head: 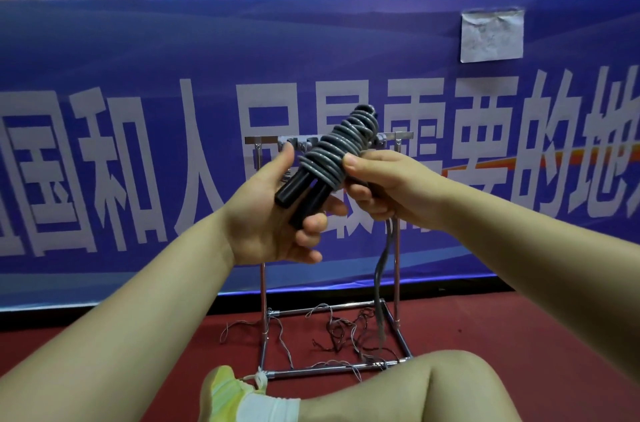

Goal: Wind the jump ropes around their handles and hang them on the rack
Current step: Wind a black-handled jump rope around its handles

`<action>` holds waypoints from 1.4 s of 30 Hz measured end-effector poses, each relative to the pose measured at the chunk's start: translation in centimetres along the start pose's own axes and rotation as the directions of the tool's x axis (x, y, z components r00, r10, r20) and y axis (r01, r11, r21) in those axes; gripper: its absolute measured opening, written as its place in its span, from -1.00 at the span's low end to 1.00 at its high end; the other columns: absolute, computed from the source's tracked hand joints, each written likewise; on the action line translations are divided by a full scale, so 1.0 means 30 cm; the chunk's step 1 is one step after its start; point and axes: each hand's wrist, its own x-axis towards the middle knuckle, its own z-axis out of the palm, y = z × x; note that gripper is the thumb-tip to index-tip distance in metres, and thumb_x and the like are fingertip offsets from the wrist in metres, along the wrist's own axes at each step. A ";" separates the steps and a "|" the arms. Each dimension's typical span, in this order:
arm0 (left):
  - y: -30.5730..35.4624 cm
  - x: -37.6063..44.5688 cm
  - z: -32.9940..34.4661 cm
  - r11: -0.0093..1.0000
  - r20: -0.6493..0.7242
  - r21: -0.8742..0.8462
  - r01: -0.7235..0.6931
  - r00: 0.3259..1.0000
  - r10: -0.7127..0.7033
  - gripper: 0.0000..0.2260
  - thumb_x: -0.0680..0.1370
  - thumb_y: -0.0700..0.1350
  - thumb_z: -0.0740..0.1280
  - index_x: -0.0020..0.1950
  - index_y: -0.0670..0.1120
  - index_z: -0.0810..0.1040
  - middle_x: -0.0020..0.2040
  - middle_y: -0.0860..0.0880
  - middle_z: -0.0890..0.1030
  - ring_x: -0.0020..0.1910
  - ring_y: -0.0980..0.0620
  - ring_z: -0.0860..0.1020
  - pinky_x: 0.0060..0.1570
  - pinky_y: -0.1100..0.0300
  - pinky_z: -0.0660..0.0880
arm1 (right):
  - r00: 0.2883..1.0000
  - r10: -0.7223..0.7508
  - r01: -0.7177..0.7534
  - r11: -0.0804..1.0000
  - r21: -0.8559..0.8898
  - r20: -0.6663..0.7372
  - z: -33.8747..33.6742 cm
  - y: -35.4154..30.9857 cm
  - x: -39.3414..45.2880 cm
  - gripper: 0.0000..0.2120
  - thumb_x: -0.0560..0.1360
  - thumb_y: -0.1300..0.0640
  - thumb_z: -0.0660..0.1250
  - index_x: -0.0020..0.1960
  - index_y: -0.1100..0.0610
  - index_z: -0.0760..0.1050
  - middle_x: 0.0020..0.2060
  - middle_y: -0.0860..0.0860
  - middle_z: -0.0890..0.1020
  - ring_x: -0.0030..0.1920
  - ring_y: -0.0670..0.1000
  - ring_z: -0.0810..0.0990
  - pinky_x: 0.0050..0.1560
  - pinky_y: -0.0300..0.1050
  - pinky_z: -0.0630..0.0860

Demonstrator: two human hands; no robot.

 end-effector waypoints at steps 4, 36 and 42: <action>0.005 0.005 0.017 0.994 -0.119 0.107 0.016 0.993 -0.003 -0.34 0.50 0.41 -0.08 -0.22 -0.14 0.48 -0.47 0.00 0.36 -0.54 0.09 0.28 -0.37 0.19 0.31 | 0.993 0.115 -0.118 0.979 -0.168 -0.028 0.003 -0.013 -0.002 -0.61 0.50 -0.23 0.18 -0.15 0.11 0.43 -0.45 -0.05 0.33 -0.51 -0.10 0.23 -0.51 -0.26 0.17; -0.058 -0.008 0.006 0.987 0.083 0.066 -0.145 0.987 0.139 -0.41 0.04 0.29 0.57 -0.17 -0.11 0.58 -0.41 0.00 0.54 -0.58 0.17 0.39 -0.43 0.22 0.53 | 0.998 -0.014 0.010 0.999 -0.053 -0.065 0.058 -0.034 -0.013 -0.63 0.40 -0.22 0.14 -0.28 0.09 0.34 -0.47 -0.04 0.30 -0.49 -0.08 0.17 -0.46 -0.20 0.09; -0.052 -0.019 0.017 0.958 -0.089 0.260 -0.120 0.985 0.147 -0.48 0.28 0.34 0.40 -0.14 -0.08 0.39 -0.44 0.03 0.52 -0.56 0.16 0.23 -0.48 0.32 0.32 | 0.996 0.080 -0.083 0.979 -0.189 -0.023 0.024 -0.037 -0.032 -0.55 0.43 -0.29 0.14 -0.28 0.11 0.37 -0.46 -0.05 0.36 -0.52 -0.10 0.18 -0.50 -0.26 0.12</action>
